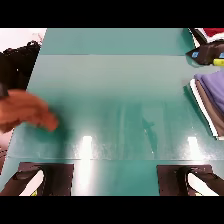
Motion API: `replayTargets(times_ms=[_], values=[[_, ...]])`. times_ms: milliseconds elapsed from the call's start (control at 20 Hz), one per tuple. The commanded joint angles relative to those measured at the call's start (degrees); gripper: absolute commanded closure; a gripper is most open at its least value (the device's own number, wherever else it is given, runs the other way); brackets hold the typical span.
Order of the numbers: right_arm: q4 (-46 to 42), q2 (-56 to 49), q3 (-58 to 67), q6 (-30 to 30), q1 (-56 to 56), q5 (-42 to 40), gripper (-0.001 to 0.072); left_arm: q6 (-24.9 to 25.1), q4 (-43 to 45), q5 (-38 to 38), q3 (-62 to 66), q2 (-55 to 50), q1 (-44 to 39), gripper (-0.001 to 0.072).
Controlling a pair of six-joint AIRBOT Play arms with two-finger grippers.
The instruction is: Fold the shirts.
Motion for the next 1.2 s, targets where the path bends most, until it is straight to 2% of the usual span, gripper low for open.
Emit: replayTargets(times_ms=[0, 150, 300, 450, 700, 800, 850, 900, 950, 1150], values=[[0.26, 4.26, 0.07, 0.02, 0.02, -7.45, 0.0694, 2.05, -15.28, 5.86, 16.04, 0.02, -0.02, 0.0683], [0.24, 6.54, 0.07, 0.02, 0.02, -9.86, 0.0694, 4.39, -21.64, 13.16, 19.56, -0.02, -0.02, 0.0683], [0.22, 7.17, 0.48, 0.02, 0.02, -10.36, 0.0694, 5.7, -28.87, 13.14, 19.47, -2.69, -1.84, 0.0683], [0.22, 6.08, 3.02, 0.04, 0.02, -9.88, 0.0694, 5.66, -26.23, 13.4, 19.45, -8.26, -15.26, 0.0684], [0.2, 1.9, 10.21, 0.02, 0.02, -3.04, 0.0694, 5.95, -23.41, 13.75, 19.45, -22.49, -39.15, 0.0681], [0.2, 0.55, 12.39, 0.02, 0.02, -0.55, 0.0694, 8.92, -23.47, 13.44, 19.45, -28.44, -44.83, 0.0678], [0.2, 0.04, 13.09, 0.02, 0.02, 0.37, 0.0694, 10.51, -23.47, 13.75, 19.45, -31.36, -46.84, 0.0601], [0.2, -0.31, 13.55, 0.04, 0.02, 1.11, 0.0694, 11.72, -23.45, 14.21, 19.45, -33.86, -47.78, 0.034], [0.17, -0.5, 13.68, 0.04, 0.02, 1.55, 0.0694, 11.69, -22.86, 14.75, 19.45, -35.58, -47.8, 0.0248], [0.02, -0.52, 13.64, 0.02, 0.02, 1.97, 0.0694, 10.34, -13.7, 17.14, 19.39, -37.2, -40.17, 0.025]])
